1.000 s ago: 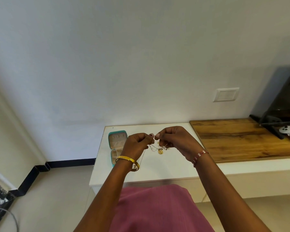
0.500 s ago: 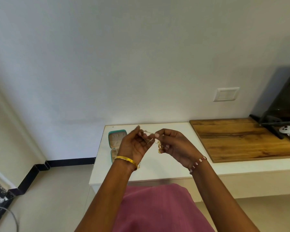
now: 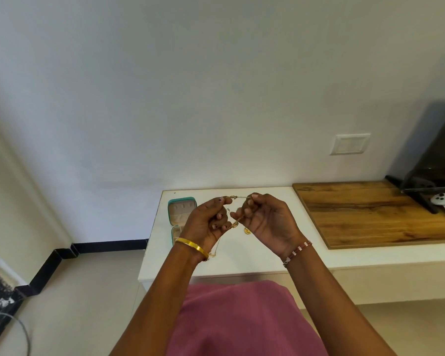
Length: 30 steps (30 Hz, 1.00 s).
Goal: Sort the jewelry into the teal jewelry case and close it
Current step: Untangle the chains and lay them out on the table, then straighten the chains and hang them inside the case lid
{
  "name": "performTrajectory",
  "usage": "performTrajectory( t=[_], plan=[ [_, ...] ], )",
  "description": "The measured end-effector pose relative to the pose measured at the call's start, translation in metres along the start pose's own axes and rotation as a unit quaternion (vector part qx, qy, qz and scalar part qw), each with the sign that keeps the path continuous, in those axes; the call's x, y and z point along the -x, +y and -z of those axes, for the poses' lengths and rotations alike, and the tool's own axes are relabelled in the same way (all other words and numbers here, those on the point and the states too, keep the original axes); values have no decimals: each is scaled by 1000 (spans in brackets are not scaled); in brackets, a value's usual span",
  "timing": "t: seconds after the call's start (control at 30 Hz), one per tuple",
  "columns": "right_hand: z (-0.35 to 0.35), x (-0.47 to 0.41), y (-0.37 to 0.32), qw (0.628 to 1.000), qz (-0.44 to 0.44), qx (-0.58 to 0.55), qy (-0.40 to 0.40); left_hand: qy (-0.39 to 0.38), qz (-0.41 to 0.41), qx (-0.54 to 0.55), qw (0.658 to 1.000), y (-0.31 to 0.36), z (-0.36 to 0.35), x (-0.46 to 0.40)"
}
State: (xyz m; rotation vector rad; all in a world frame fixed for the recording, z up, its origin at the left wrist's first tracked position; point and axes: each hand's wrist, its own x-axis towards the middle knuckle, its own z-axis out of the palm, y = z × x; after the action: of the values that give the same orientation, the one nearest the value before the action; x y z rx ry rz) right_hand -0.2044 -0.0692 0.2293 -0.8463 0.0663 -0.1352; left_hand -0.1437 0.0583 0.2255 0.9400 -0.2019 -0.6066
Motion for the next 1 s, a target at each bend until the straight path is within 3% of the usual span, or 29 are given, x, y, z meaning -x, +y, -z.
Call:
performTrajectory(
  t=[0.17,0.4,0.6,1.0],
  plan=[
    [-2,-6,11,986,11,161,31,47,-16,-42,998,-6,16,0],
    [5,-35,34,930,-11,363,50,131,-37,-157,978,-17,56,-14],
    [12,-74,54,892,17,445,80,157,-66,-310,935,-27,93,-39],
    [43,-173,114,796,58,584,149,289,-44,-390,873,-50,149,-123]
  ],
)
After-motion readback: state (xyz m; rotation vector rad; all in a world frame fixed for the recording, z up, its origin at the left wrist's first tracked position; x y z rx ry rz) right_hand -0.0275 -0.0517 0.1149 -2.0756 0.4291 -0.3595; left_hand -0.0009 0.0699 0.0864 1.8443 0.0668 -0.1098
